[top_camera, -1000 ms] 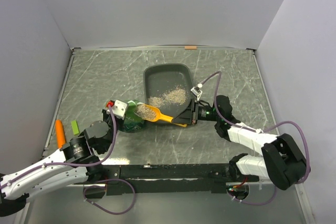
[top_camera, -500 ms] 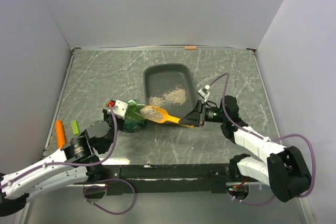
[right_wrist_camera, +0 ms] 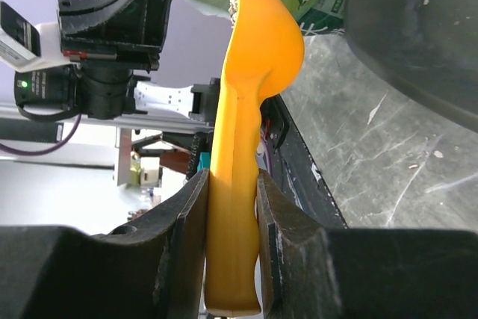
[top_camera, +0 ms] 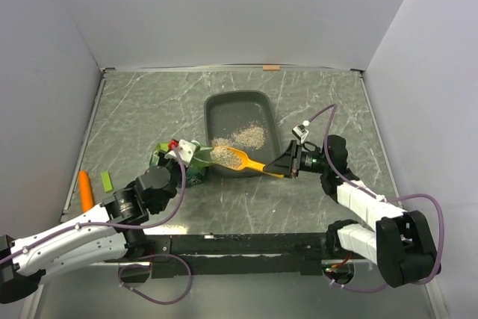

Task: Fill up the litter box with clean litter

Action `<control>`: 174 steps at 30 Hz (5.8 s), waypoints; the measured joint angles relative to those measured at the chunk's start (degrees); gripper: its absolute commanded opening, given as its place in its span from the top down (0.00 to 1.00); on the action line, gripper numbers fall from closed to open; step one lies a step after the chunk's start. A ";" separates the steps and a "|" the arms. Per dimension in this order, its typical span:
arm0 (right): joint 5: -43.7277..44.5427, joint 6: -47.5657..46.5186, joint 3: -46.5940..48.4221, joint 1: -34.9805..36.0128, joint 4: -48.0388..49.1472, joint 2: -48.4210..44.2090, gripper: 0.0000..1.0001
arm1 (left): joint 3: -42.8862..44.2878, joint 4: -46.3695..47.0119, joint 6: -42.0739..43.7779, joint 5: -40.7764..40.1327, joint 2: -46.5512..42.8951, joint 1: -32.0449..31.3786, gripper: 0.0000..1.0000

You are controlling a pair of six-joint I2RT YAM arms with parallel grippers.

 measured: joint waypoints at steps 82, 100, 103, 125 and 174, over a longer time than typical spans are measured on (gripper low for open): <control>82.12 -46.49 44.87 10.25 -62.51 11.85 1.00 | 1.64 -2.99 -5.53 7.58 -2.40 10.23 0.99; 67.91 -42.01 40.28 -1.62 -51.82 28.39 0.51 | 1.62 -3.21 -5.53 6.12 -4.20 10.23 0.99; 67.34 -41.31 40.63 -2.34 -52.33 32.00 0.43 | 1.62 -3.19 -5.51 6.12 -4.20 10.23 0.99; 64.48 -43.65 42.12 6.25 -56.22 24.70 0.36 | 1.62 -3.21 -5.51 6.05 -4.22 10.23 0.99; 62.58 -12.41 56.08 1.49 -51.10 48.00 1.00 | 1.62 -2.80 -5.29 5.07 -2.95 10.23 0.99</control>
